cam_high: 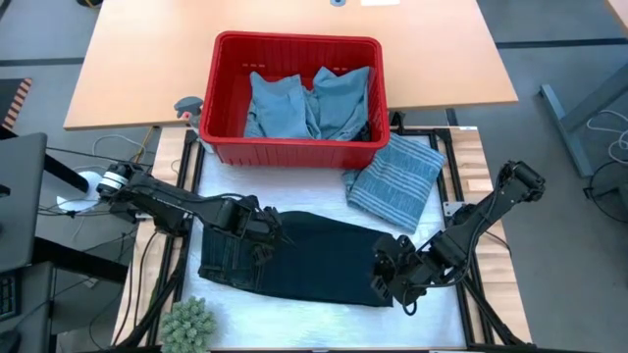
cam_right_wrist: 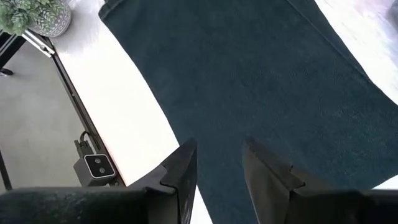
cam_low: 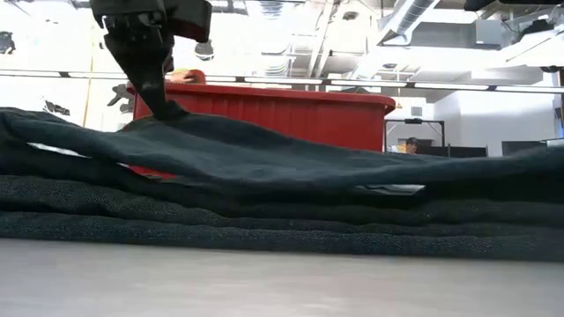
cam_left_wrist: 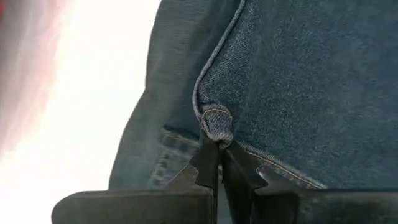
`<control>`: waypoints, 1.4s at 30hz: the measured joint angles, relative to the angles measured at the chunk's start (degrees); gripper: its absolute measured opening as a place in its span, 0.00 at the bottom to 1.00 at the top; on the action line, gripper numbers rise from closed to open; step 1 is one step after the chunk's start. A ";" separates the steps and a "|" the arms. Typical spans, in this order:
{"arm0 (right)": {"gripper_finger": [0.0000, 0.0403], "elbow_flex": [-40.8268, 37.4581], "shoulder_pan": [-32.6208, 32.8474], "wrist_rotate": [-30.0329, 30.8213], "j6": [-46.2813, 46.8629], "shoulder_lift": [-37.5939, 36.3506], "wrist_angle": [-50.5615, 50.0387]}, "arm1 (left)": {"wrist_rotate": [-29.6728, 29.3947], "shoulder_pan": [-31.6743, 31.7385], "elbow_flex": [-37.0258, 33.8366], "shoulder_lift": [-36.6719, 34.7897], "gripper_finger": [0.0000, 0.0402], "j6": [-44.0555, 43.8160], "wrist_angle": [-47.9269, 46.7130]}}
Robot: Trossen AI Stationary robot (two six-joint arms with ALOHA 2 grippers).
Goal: Fold Laundry from Bin
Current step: Fold the black pants
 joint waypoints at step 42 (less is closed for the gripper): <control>0.14 -1.81 -1.18 -15.52 0.00 24.69 6.58 | 2.12 0.39 -0.33 0.05 0.00 3.27 -10.29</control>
